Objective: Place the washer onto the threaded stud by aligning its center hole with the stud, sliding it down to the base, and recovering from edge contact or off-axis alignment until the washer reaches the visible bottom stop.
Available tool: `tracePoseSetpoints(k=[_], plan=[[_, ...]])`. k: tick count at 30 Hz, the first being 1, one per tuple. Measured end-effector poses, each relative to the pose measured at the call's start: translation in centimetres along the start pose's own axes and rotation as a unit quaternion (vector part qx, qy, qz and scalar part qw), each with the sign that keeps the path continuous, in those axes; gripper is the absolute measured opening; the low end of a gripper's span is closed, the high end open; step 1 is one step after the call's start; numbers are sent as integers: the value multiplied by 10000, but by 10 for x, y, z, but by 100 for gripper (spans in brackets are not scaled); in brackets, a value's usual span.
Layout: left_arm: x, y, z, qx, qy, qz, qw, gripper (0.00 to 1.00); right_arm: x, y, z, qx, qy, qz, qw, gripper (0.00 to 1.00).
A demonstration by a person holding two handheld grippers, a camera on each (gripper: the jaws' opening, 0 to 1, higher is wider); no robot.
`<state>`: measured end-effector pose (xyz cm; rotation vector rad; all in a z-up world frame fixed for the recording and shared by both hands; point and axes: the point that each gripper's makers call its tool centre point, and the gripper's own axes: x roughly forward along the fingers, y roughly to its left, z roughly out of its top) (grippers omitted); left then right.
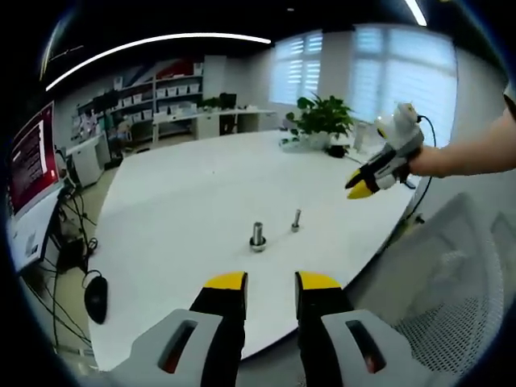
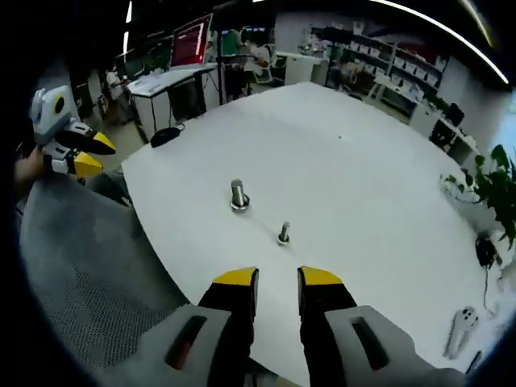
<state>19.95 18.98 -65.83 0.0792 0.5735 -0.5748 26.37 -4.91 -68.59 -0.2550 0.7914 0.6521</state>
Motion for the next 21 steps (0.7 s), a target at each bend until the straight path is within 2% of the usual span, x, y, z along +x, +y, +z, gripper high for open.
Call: tracePoseSetpoints(k=[2, 7, 8, 9, 11, 13, 17, 21], plan=[[1, 2, -1, -22, 36, 36, 10000, 21, -11, 10, -4, 447, -98, 183, 9988, 22], [1, 2, -3, -1, 84, 63, 9999, 21, -38, 21, 5, 813, -766, 112, 9937, 24], [0, 6, -1, 82, 47, 189, 9998, 21, -43, 20, 9, 764, -931, 29, 9927, 24], [-2, 10, 4, 186, -49, 323, 9993, 21, -50, 16, 16, 569, -1254, -147, 9904, 24], [-2, 9, 4, 83, -78, 270, 9996, 22, -59, 22, 22, 541, -1577, -156, 9859, 29], [-1, 9, 2, -21, -33, 245, 9997, 23, -59, 29, 14, 604, -1469, -62, 9873, 33], [0, 9, -1, -42, 61, 243, 9997, 23, -57, 35, 4, 594, -1504, -19, 9868, 32], [1, 10, -5, -36, 180, 300, 9994, 25, -55, 33, -7, 483, -1432, -144, 9884, 32]])
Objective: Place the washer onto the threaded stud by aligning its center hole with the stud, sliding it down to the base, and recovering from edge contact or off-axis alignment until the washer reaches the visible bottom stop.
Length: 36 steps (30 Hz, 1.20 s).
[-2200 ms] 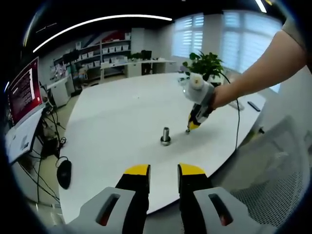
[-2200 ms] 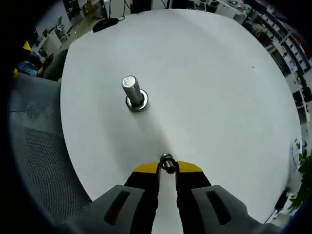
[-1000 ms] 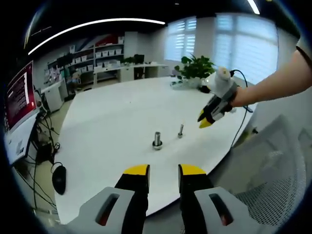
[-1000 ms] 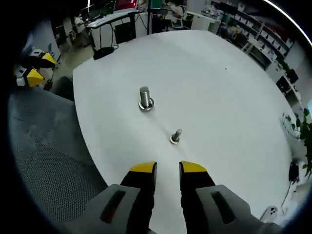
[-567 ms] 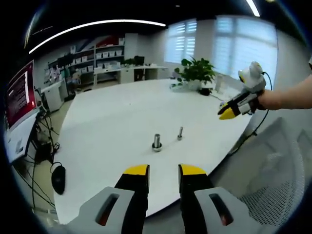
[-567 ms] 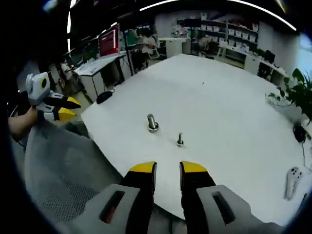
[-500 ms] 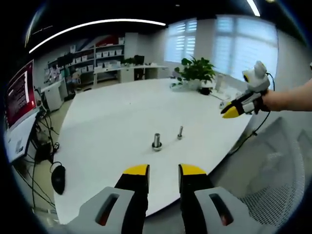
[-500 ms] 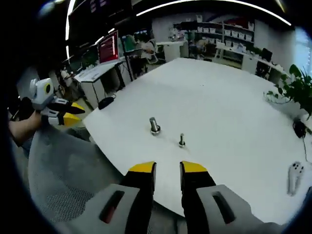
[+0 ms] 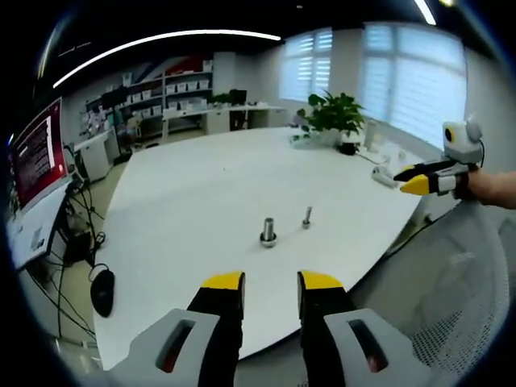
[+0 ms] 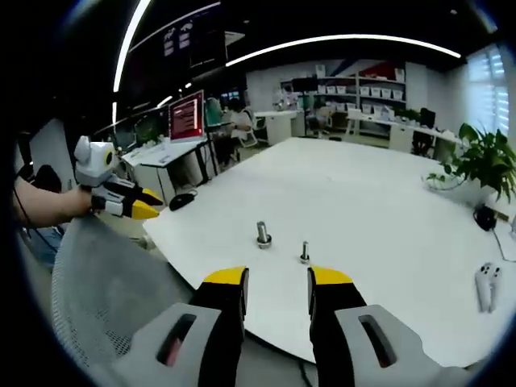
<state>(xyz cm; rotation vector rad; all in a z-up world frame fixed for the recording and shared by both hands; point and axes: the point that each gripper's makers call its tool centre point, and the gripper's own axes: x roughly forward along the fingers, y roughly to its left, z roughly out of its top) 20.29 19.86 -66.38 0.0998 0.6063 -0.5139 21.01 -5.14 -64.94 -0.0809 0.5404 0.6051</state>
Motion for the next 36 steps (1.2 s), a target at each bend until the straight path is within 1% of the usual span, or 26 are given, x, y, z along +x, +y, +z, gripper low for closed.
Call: tracePoseSetpoints(k=[1, 3, 4, 5, 6, 8, 11, 12, 14, 17, 21, 24, 27, 29, 31, 33, 35, 36], plan=[[-1, 1, 1, 45, -33, 40, 10000, 25, 0, 0, 0, 60, -121, 27, 9999, 32], [-3, 1, 5, 39, -132, 75, 9999, 25, 1, 2, 2, 43, -105, 122, 9999, 32], [-4, 2, 7, 56, -175, 88, 9998, 25, 1, 5, 4, 32, -160, 197, 9997, 32], [-4, 4, 8, 65, -202, 129, 9997, 23, 2, 10, 3, 150, -170, 335, 9992, 32], [-5, 8, 8, 42, -209, 203, 9996, 23, 3, 12, 1, 246, -112, 388, 9989, 32], [-5, 12, 6, -160, -207, 260, 9993, 24, 5, 10, -1, 159, -65, 341, 9993, 32], [-3, 12, 3, -7, -98, 323, 9994, 24, 5, 12, -3, 214, -14, 393, 9990, 32], [-3, 12, 2, -10, -88, 330, 9994, 24, 6, 13, -5, 194, 11, 411, 9990, 32], [-4, 10, 2, -7, -102, 344, 9994, 24, 6, 13, -10, 90, 128, 411, 9990, 32], [-5, 10, 4, 79, -138, 359, 9992, 24, 6, 13, -8, 25, 86, 393, 9992, 32], [-6, 13, 6, -32, -199, 401, 9990, 24, 5, 7, -7, 32, 36, 264, 9996, 32], [-6, 14, 7, 1, -230, 427, 9988, 24, 6, 6, -9, 44, 83, 229, 9997, 32], [-6, 14, 4, -80, -166, 448, 9988, 24, 7, 8, -13, -49, 195, 225, 9995, 32], [-5, 15, 1, -148, -96, 457, 9988, 24, 7, 7, -15, -33, 241, 217, 9995, 32], [-3, 16, -3, -102, 59, 509, 9986, 24, 8, 6, -16, -33, 268, 189, 9995, 32], [-2, 15, -5, -73, 121, 529, 9985, 25, 7, 5, -15, -28, 250, 170, 9995, 32], [-3, 17, -6, -96, 105, 553, 9984, 26, 6, 5, -14, -80, 205, 128, 9997, 32], [-5, 18, -5, -138, 47, 575, 9982, 27, 4, 4, -13, -111, 162, 87, 9998, 32]])
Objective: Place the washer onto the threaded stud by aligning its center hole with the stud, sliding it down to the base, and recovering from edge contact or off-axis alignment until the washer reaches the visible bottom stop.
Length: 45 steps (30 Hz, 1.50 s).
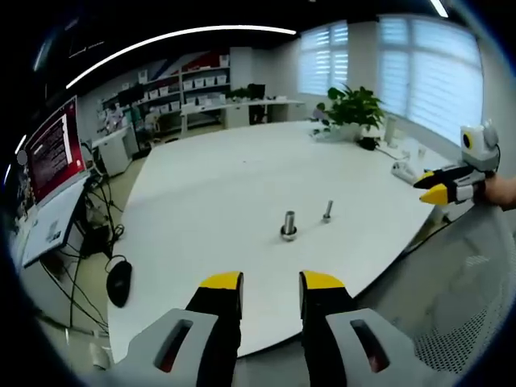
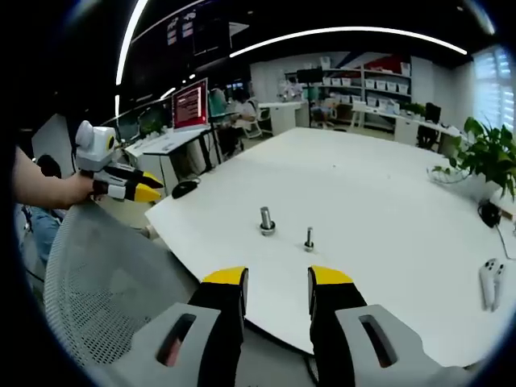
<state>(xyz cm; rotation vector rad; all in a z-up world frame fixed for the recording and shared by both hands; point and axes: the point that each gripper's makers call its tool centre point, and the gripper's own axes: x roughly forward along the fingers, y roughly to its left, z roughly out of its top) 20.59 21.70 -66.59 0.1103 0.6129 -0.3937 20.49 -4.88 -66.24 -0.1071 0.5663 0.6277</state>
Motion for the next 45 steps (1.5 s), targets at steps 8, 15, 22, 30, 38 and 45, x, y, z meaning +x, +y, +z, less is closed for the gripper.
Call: tracePoseSetpoints(k=[8, 15, 22, 30, 38, 45], plan=[[-5, 9, 9, -175, -300, 205, 9992, 28, -1, -6, 0, 10, -42, -194, 9998, 33], [-10, 7, 16, -298, -530, 138, 9981, 28, -4, -9, 3, 90, -169, -256, 9995, 32], [-9, 7, 11, -296, -465, 195, 9983, 28, -1, -4, -4, -26, 18, -218, 9998, 32], [-9, 7, 10, -275, -432, 208, 9985, 28, -3, -9, -7, 44, 48, -324, 9995, 32], [-12, 6, 10, -326, -506, 223, 9979, 28, -4, -12, -11, 64, 69, -380, 9992, 31], [-10, 7, 11, -366, -502, 240, 9978, 28, -4, -14, -11, 85, 102, -391, 9991, 31]])
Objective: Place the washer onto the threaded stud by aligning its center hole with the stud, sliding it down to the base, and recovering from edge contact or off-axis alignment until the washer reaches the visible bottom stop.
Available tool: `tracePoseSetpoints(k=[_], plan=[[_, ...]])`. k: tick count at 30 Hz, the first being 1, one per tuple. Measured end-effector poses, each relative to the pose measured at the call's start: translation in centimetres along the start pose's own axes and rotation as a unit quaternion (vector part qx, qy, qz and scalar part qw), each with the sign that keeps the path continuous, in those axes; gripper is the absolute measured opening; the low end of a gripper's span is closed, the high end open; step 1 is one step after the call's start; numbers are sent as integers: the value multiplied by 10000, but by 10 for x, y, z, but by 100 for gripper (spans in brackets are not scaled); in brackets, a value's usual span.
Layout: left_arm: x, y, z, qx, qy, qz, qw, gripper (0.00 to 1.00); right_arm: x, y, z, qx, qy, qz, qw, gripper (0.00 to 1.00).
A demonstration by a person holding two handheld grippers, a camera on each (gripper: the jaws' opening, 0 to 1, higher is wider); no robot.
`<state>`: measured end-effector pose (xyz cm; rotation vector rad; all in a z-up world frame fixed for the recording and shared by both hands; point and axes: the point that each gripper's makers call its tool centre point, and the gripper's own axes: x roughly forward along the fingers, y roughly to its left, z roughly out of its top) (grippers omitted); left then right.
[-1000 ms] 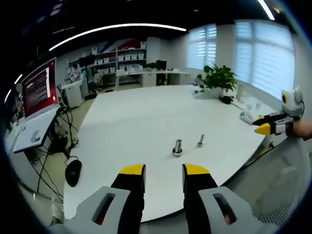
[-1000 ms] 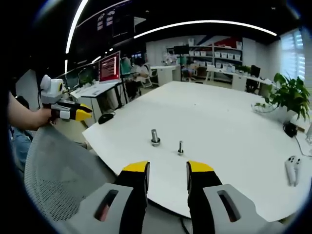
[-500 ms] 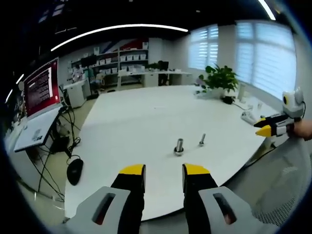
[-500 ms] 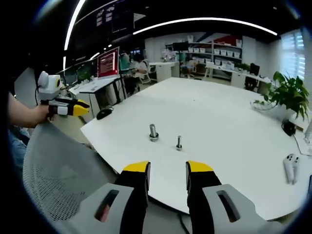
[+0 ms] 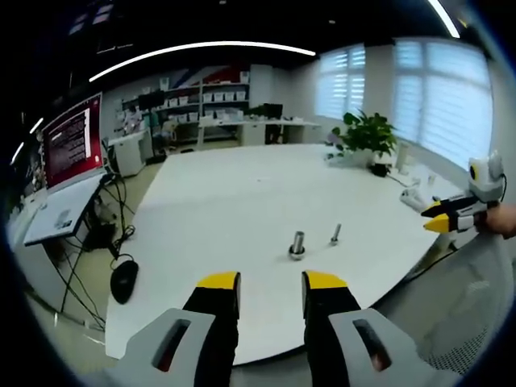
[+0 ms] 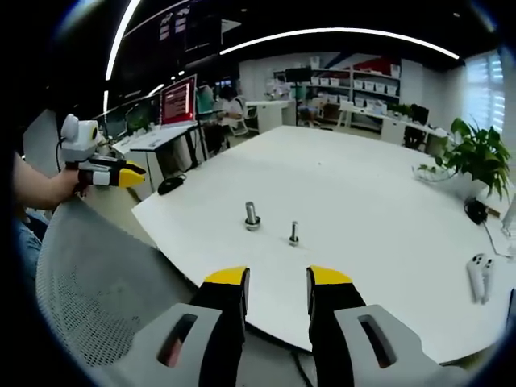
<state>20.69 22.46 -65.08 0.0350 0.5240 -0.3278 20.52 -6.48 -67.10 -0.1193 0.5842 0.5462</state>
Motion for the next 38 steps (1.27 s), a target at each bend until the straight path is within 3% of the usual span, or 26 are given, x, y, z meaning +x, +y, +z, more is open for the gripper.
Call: tracePoseSetpoints(k=[22, 38], plan=[[3, 1, -8, 106, 229, 33, 9997, 27, 2, 2, -2, -129, 107, 31, 9999, 31], [3, -7, -3, 150, 137, -167, 9997, 25, 2, -1, -3, -142, 135, -24, 9998, 31]])
